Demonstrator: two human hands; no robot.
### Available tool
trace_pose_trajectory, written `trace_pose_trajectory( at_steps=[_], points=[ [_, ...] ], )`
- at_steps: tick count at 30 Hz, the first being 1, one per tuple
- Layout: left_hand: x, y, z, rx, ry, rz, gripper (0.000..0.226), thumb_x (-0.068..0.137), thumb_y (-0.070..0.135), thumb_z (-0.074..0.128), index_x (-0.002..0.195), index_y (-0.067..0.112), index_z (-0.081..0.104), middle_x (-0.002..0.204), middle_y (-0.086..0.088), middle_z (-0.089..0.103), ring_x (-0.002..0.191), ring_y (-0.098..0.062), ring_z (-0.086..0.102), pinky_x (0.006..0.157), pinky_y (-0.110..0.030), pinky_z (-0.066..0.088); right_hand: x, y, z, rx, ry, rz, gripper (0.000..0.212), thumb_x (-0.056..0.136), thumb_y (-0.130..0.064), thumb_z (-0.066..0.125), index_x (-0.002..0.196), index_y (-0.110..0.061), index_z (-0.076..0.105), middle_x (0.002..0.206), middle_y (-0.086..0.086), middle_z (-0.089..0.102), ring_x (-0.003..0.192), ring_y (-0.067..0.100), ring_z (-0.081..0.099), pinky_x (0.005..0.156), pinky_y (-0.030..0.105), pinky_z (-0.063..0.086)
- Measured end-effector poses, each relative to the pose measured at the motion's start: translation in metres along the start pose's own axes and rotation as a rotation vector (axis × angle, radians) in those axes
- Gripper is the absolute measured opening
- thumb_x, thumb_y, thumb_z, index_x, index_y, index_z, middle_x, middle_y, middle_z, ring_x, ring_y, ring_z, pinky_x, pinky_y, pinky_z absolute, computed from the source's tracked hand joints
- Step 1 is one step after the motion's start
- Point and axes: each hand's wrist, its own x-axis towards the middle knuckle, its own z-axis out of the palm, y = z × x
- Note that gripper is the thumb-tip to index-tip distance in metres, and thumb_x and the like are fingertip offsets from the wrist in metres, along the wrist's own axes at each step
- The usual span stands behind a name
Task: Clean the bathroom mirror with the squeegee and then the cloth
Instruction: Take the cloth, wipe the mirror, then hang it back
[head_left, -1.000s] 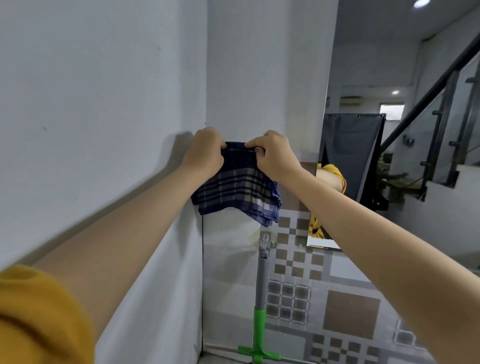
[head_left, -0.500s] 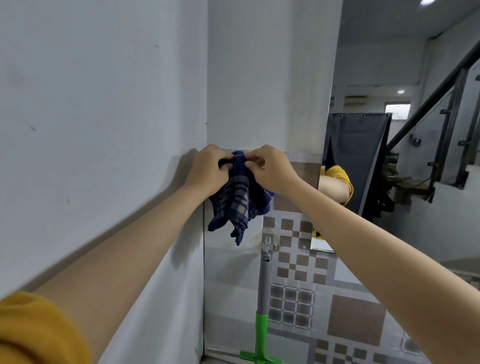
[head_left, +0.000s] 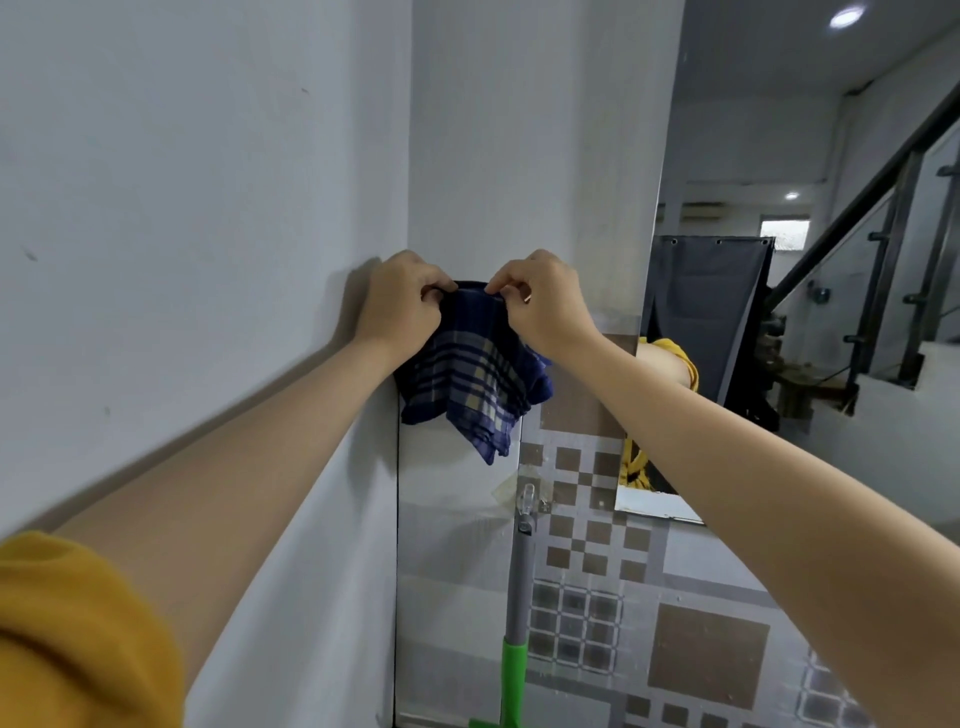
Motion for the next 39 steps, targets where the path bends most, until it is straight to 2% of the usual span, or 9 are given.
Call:
trace_pose_trajectory(
  at_steps=[2, 5, 8, 12, 15, 18, 24, 30, 39],
  points=[
    [0.005, 0.000, 0.001, -0.008, 0.006, 0.003, 0.022, 0.081, -0.004, 0.056, 0.091, 0.006, 0.072, 0.097, -0.016, 0.063, 0.084, -0.023, 0.059, 0.077, -0.026, 0.047, 0.003, 0.000, 0.001, -0.013, -0.006, -0.011, 0.028, 0.088, 0.006, 0.048, 0.091, -0.006, 0.074, 0.092, 0.007, 0.049, 0.078, 0.019, 0.049, 0.065, 0.008, 0.039],
    [0.006, -0.004, 0.005, -0.022, -0.013, -0.020, 0.021, 0.081, -0.004, 0.057, 0.088, 0.009, 0.072, 0.097, -0.014, 0.063, 0.082, -0.020, 0.058, 0.075, -0.022, 0.044, 0.002, 0.002, 0.006, -0.090, -0.065, -0.031, 0.030, 0.090, 0.005, 0.046, 0.099, -0.004, 0.073, 0.098, 0.013, 0.049, 0.086, 0.029, 0.052, 0.072, 0.036, 0.051],
    [0.001, -0.008, 0.008, -0.057, -0.051, -0.049, 0.022, 0.080, -0.006, 0.057, 0.088, 0.008, 0.073, 0.099, -0.013, 0.064, 0.081, -0.018, 0.058, 0.077, -0.021, 0.046, -0.002, 0.005, 0.012, -0.177, -0.160, -0.008, 0.031, 0.090, 0.003, 0.046, 0.106, -0.009, 0.072, 0.104, 0.013, 0.048, 0.090, 0.031, 0.052, 0.071, 0.043, 0.053],
    [-0.010, -0.005, 0.008, -0.055, -0.132, -0.068, 0.027, 0.081, -0.008, 0.052, 0.095, 0.005, 0.072, 0.095, -0.007, 0.062, 0.079, -0.014, 0.055, 0.074, -0.014, 0.041, -0.008, 0.004, 0.014, -0.256, -0.235, 0.030, 0.034, 0.089, 0.001, 0.048, 0.110, -0.015, 0.069, 0.106, 0.008, 0.050, 0.090, 0.022, 0.047, 0.062, 0.033, 0.040],
    [-0.018, -0.002, 0.007, -0.087, -0.187, -0.097, 0.029, 0.080, -0.009, 0.051, 0.097, 0.003, 0.071, 0.084, -0.002, 0.058, 0.067, -0.004, 0.050, 0.058, 0.001, 0.036, -0.009, 0.000, 0.012, -0.216, -0.261, 0.064, 0.035, 0.085, 0.003, 0.048, 0.107, -0.011, 0.070, 0.109, 0.009, 0.060, 0.094, 0.025, 0.056, 0.069, 0.035, 0.049],
    [-0.023, -0.002, 0.007, -0.186, -0.164, -0.133, 0.024, 0.081, -0.004, 0.054, 0.095, 0.005, 0.071, 0.084, -0.002, 0.061, 0.070, -0.003, 0.054, 0.061, 0.003, 0.038, -0.011, -0.004, 0.010, -0.072, -0.270, 0.134, 0.030, 0.087, -0.002, 0.048, 0.106, -0.006, 0.071, 0.107, 0.012, 0.070, 0.096, 0.028, 0.063, 0.079, 0.030, 0.052],
    [-0.031, -0.002, 0.007, -0.486, -0.242, -0.264, 0.023, 0.088, 0.013, 0.060, 0.109, 0.014, 0.067, 0.106, 0.006, 0.065, 0.094, 0.000, 0.060, 0.088, -0.016, 0.047, -0.021, 0.000, 0.015, 0.320, -0.197, 0.359, 0.024, 0.086, -0.026, 0.069, 0.106, -0.012, 0.073, 0.100, 0.001, 0.073, 0.094, 0.015, 0.067, 0.086, 0.027, 0.054],
    [-0.036, -0.011, 0.010, -0.507, -0.334, -0.228, 0.032, 0.082, 0.008, 0.066, 0.112, 0.019, 0.061, 0.111, 0.007, 0.062, 0.101, -0.004, 0.059, 0.092, -0.020, 0.045, -0.033, 0.005, 0.019, 0.342, -0.187, 0.277, 0.030, 0.085, -0.014, 0.070, 0.114, -0.016, 0.066, 0.100, 0.006, 0.073, 0.093, 0.019, 0.068, 0.088, 0.035, 0.055],
    [-0.035, -0.012, 0.019, -0.503, -0.254, -0.212, 0.033, 0.074, -0.004, 0.071, 0.097, 0.017, 0.063, 0.096, 0.002, 0.065, 0.091, -0.013, 0.063, 0.086, -0.025, 0.050, -0.041, 0.007, 0.026, 0.253, -0.147, 0.170, 0.036, 0.083, -0.005, 0.066, 0.117, -0.017, 0.064, 0.100, 0.000, 0.069, 0.084, 0.010, 0.061, 0.067, 0.001, 0.042]
  ],
)
